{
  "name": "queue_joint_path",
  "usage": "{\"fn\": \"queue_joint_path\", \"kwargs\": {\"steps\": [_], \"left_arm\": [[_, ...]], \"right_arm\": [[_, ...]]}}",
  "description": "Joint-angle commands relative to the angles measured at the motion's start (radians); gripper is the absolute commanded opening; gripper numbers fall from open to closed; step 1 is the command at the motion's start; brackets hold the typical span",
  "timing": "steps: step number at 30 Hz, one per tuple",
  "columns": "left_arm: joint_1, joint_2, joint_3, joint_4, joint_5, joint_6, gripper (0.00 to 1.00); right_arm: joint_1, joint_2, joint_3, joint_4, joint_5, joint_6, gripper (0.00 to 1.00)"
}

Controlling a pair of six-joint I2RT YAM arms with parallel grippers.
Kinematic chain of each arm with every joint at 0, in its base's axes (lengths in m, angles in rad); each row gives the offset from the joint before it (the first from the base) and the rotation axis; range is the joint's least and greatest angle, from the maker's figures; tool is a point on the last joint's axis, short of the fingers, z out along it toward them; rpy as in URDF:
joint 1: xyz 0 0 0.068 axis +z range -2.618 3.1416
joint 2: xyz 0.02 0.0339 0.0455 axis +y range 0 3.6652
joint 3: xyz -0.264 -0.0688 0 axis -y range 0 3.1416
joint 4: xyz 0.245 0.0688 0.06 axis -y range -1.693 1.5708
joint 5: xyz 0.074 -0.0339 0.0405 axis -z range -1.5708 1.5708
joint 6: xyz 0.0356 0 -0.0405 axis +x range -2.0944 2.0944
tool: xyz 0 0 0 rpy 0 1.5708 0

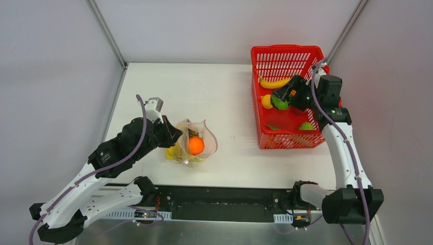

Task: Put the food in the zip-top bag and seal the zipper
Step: Pick up the fake fruit from the bin, then place the fake fruit in the zipper food storage bag.

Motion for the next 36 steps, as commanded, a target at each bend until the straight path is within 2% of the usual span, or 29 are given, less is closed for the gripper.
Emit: {"fn": "queue_joint_path", "kwargs": {"steps": [1,9,14,24,28,32,36], "left_arm": [[0.010,0.006,0.015,0.019,0.017,-0.013,0.00],[0.010,0.014,0.022,0.032,0.034,-0.013,0.00],[0.010,0.018,0.023,0.040,0.045,-0.018,0.00],[0.011,0.034,0.021,0.056,0.062,-0.020,0.00],[0.010,0.039,0.039,0.049,0.065,-0.014,0.00],[0.010,0.037,0.052,0.049,0.067,-0.012,0.00],[0.010,0.029,0.061,0.042,0.057,-0.012,0.00]], "right_arm": [[0.008,-0.097,-0.026,0.140,-0.225,0.116,0.46],[0.037,-0.176,-0.001,0.260,-0.503,0.179,0.46],[0.177,-0.192,0.007,0.266,-0.484,0.138,0.47],[0.683,-0.033,0.146,0.086,-0.234,-0.110,0.47],[0.856,0.061,0.203,0.046,-0.081,-0.189,0.48],[0.981,0.155,0.258,0.007,0.058,-0.283,0.50],[1.046,0.226,0.286,0.010,0.237,-0.325,0.52]]}}
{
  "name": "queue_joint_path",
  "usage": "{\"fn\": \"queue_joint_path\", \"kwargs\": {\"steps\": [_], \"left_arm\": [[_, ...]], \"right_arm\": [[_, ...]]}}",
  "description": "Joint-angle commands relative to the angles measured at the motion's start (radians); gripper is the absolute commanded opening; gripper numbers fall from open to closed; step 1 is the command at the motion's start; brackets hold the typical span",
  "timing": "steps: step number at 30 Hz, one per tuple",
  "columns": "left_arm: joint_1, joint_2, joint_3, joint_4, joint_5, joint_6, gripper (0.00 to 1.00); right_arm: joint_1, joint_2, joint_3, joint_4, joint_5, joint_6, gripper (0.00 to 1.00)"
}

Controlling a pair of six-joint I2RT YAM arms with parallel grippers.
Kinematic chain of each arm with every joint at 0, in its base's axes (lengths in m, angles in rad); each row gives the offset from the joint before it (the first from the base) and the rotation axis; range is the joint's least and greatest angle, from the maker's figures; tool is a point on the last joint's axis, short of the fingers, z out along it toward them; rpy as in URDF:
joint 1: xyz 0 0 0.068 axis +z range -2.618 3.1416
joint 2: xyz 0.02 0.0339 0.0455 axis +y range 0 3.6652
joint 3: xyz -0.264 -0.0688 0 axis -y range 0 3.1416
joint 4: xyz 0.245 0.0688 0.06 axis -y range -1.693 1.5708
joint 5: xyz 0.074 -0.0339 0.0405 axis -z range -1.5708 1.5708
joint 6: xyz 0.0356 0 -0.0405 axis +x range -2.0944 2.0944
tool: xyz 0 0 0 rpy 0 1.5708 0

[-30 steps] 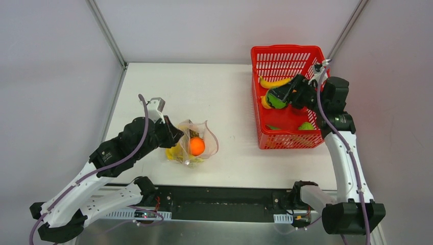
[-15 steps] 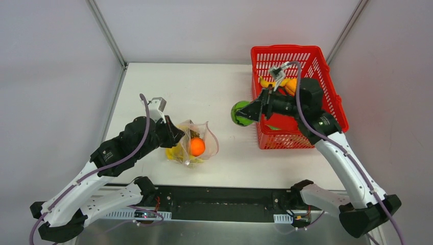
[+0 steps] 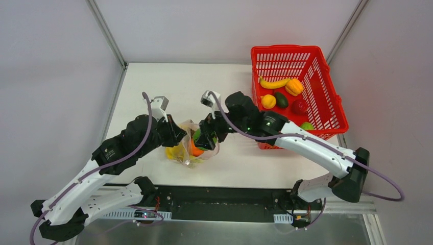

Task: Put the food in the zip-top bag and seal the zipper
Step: Place the fake fruit in the zipper food storage bag.

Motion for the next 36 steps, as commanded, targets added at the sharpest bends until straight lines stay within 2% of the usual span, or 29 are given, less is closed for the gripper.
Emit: {"fn": "queue_joint_path", "kwargs": {"steps": [1,5,7,10,13,22,27,30,33,36], "left_arm": [[0.010,-0.015,0.052,0.023,-0.006,-0.011,0.00],[0.010,-0.029,0.060,0.018,-0.024,-0.023,0.00],[0.010,-0.034,0.065,0.021,-0.030,-0.030,0.00],[0.010,-0.038,0.077,0.025,-0.036,-0.042,0.00],[0.011,-0.045,0.089,0.018,-0.054,-0.051,0.00],[0.010,-0.091,0.120,-0.035,-0.148,-0.067,0.00],[0.010,-0.100,0.126,-0.044,-0.167,-0.069,0.00],[0.011,-0.103,0.127,-0.063,-0.179,-0.069,0.00],[0.011,-0.111,0.115,-0.060,-0.188,-0.072,0.00],[0.010,-0.111,0.109,-0.046,-0.177,-0.069,0.00]], "right_arm": [[0.061,0.053,0.074,-0.012,0.260,-0.115,0.54],[0.122,0.066,0.062,0.077,0.361,-0.154,0.61],[0.157,0.062,0.043,0.152,0.422,-0.162,0.68],[0.195,0.076,0.022,0.241,0.462,-0.193,0.71],[0.210,0.094,0.027,0.273,0.438,-0.199,0.83],[0.213,0.074,0.051,0.278,0.405,-0.179,0.95],[0.215,0.040,0.067,0.267,0.403,-0.158,0.96],[0.215,-0.033,0.036,0.280,0.424,-0.140,0.95],[0.214,-0.127,-0.022,0.306,0.501,-0.111,0.87],[0.191,-0.147,-0.048,0.244,0.566,-0.069,0.79]]}}
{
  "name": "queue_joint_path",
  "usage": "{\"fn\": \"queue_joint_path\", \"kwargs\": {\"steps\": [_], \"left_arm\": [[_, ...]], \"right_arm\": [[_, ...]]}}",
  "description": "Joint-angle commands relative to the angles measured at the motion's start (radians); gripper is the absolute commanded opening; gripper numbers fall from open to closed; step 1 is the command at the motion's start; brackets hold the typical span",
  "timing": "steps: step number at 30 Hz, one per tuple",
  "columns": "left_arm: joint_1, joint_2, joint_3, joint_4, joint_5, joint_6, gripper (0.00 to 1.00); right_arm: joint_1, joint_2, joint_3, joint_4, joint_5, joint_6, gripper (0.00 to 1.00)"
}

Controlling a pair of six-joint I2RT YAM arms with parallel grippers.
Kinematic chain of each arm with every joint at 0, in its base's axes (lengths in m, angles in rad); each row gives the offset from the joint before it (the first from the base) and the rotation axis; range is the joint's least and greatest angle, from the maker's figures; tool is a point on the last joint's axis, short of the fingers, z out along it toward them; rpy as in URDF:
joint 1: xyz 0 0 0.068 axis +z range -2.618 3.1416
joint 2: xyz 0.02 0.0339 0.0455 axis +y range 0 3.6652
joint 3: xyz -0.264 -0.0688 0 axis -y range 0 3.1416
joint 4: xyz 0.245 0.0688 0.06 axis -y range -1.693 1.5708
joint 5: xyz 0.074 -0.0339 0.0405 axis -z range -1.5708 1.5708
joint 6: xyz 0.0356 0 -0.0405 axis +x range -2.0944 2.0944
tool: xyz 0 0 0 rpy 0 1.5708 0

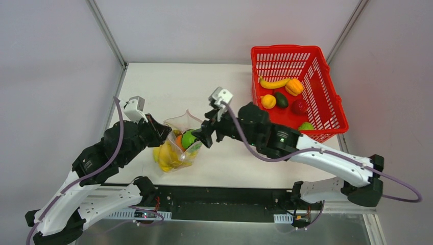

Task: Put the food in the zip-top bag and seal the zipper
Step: Place the fake fruit in the zipper food storage bag, then adjust the zipper food storage bag at the center of the board.

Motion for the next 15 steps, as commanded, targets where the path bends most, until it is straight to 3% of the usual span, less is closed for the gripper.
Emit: {"fn": "queue_joint_path", "kwargs": {"steps": [1,3,8,15], "left_arm": [[0.010,-0.013,0.029,0.060,-0.019,-0.012,0.00],[0.010,-0.008,0.031,0.062,-0.012,-0.011,0.00],[0.010,-0.005,0.017,0.075,0.000,-0.016,0.00],[0.010,-0.010,0.009,0.072,0.001,-0.017,0.00]], "right_arm": [[-0.030,-0.068,-0.015,-0.019,0.129,0.094,0.77],[-0.054,-0.047,-0.018,-0.079,0.206,0.197,0.73],[-0.124,-0.001,-0.044,-0.130,0.028,0.348,0.67],[-0.125,0.114,0.015,-0.192,0.004,0.381,0.55]]}}
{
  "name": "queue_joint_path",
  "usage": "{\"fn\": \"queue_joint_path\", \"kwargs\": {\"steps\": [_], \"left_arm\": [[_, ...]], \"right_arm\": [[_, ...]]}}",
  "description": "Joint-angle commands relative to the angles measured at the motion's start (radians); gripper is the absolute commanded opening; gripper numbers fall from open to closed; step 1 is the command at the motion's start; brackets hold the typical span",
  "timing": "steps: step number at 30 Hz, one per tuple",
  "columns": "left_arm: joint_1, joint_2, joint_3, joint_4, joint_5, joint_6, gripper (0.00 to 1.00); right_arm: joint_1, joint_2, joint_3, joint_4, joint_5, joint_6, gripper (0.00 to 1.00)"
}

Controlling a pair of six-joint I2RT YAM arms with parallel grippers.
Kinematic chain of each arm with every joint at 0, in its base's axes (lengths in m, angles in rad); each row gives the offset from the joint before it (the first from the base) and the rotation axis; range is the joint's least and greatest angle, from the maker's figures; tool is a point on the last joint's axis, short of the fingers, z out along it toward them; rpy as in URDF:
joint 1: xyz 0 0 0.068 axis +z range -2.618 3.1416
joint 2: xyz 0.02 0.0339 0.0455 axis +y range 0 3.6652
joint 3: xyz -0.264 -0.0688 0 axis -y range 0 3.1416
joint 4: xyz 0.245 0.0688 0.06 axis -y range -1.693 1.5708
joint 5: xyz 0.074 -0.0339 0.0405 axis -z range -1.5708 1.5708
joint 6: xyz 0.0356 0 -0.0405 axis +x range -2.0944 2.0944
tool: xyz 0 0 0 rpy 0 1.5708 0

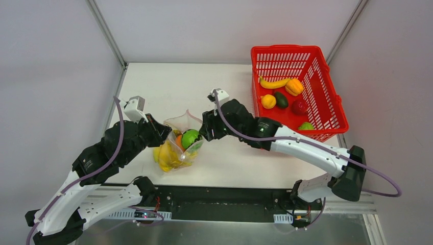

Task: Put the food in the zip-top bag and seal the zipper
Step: Adjust the zipper food storage bag at the center of the board.

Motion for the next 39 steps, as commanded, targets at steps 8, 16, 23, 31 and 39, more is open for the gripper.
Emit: {"fn": "queue_joint_path", "kwargs": {"steps": [8,16,23,31,39], "left_arm": [[0.010,-0.022,0.007,0.046,-0.026,0.002,0.00],[0.010,0.004,0.136,-0.122,-0.095,0.087,0.00],[0.010,0.138,0.321,-0.379,-0.165,0.148,0.00],[0.013,0.283,0.299,-0.420,-0.072,0.141,0.00],[0.011,0.138,0.275,-0.335,-0.159,0.116,0.00]], "right_arm": [[0.004,0.016,0.106,-0.047,-0.024,0.008,0.03],[0.004,-0.015,0.193,0.151,-0.205,0.024,0.00],[0.061,0.078,0.329,0.072,-0.093,-0.023,0.00],[0.082,0.128,0.386,0.049,-0.111,-0.017,0.00],[0.085,0.179,0.424,-0.055,0.185,-0.085,0.00]]}}
